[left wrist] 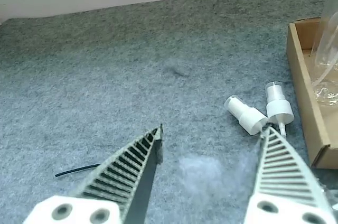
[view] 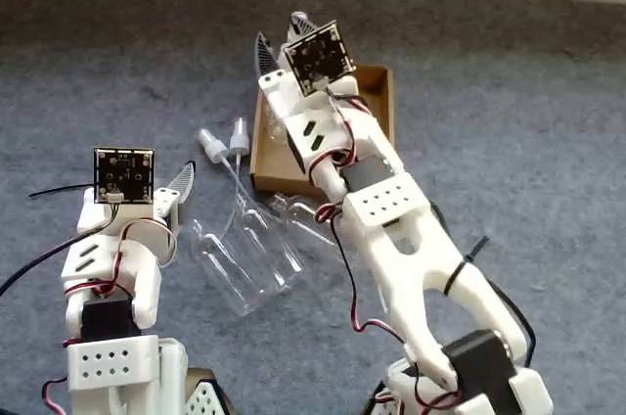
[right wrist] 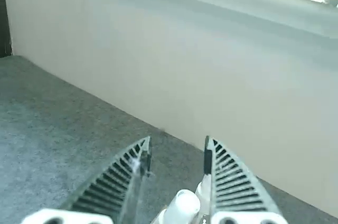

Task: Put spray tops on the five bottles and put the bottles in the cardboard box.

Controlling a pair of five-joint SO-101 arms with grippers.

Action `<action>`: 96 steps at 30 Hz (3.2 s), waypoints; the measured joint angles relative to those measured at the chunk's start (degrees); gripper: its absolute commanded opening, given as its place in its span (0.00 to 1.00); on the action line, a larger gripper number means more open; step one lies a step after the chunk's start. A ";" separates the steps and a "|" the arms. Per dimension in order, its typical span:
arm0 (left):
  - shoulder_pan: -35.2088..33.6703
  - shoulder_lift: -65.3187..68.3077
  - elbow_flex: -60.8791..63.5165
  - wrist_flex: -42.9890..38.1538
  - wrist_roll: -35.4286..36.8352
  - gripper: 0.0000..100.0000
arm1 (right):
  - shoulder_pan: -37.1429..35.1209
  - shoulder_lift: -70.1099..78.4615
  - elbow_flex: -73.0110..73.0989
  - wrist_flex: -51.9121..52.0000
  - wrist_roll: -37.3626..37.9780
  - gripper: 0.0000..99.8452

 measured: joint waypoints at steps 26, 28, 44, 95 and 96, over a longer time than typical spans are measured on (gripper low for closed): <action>-6.15 0.00 0.00 0.00 4.66 0.27 | -8.53 -20.40 18.46 57.76 7.74 0.23; -6.24 0.00 0.00 0.00 4.66 0.27 | -8.70 -16.18 16.44 58.20 9.14 0.23; -6.24 0.00 0.00 0.00 4.66 0.27 | -8.70 -2.11 12.57 58.11 11.25 0.23; -5.27 0.00 0.00 0.00 4.66 0.27 | 36.31 -37.63 19.96 86.33 19.34 0.01; -5.27 0.00 0.00 0.00 4.66 0.27 | 39.47 -36.57 19.08 84.92 19.87 0.01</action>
